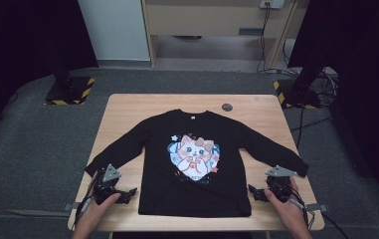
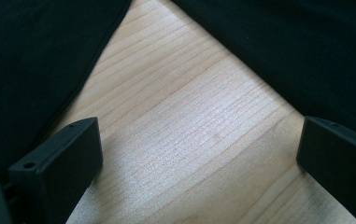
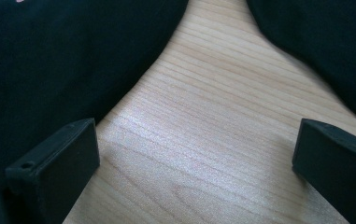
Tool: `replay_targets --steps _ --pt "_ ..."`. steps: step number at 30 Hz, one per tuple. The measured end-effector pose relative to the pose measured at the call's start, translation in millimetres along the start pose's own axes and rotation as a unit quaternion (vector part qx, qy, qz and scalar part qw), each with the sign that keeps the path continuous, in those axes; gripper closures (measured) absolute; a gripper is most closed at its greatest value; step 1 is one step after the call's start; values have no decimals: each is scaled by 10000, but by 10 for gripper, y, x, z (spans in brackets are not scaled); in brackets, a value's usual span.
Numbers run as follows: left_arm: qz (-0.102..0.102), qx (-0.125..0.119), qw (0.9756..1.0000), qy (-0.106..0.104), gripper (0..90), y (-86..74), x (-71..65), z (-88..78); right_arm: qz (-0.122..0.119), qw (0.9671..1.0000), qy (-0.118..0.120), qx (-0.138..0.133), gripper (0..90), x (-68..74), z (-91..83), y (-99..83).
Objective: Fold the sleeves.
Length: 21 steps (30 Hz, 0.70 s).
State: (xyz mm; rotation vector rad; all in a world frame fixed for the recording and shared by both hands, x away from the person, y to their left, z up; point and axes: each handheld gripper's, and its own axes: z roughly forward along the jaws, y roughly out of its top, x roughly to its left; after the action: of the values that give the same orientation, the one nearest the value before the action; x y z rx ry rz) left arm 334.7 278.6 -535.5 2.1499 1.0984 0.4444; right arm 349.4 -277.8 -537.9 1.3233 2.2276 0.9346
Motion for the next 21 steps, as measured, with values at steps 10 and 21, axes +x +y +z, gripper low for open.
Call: replay_targets --steps 10,21 --pt "-21 11 10000 30 0 -3 0 -5 24 10000 -35 4 7 8 -5 -3" --pt "-30 4 10000 36 0 -3 1 -4 83 9999 -88 -2 18 11 -30 -20"
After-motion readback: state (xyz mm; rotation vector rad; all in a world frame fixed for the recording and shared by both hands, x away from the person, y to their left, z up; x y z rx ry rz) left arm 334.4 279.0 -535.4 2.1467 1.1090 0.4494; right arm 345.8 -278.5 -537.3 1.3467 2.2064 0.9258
